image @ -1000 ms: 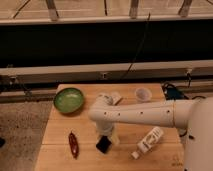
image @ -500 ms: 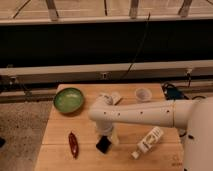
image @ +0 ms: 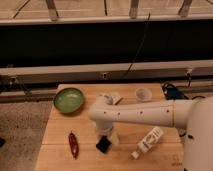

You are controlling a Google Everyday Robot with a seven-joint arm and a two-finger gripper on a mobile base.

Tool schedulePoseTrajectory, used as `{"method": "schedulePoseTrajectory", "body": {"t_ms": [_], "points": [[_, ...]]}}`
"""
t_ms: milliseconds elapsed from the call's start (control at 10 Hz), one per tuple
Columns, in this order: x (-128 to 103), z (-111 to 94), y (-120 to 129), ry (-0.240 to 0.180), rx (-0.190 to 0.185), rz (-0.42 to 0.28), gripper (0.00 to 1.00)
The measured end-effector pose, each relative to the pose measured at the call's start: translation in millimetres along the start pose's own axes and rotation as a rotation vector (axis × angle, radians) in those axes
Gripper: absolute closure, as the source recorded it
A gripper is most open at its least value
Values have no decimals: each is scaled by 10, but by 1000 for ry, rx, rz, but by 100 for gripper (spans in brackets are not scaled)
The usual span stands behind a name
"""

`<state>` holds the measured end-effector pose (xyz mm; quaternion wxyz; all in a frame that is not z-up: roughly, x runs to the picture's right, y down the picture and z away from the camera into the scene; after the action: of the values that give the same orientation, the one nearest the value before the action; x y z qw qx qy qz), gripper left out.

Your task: Place the eraser on the white sponge

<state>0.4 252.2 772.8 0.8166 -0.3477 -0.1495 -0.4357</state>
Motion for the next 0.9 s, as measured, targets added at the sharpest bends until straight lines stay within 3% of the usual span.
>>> {"method": "schedulePoseTrajectory", "body": {"t_ms": [500,700,900], "points": [[62,44,28,18,20,-11,20],[120,79,56,13,64,-2,20],[180,127,107,9,82,11,20]]}}
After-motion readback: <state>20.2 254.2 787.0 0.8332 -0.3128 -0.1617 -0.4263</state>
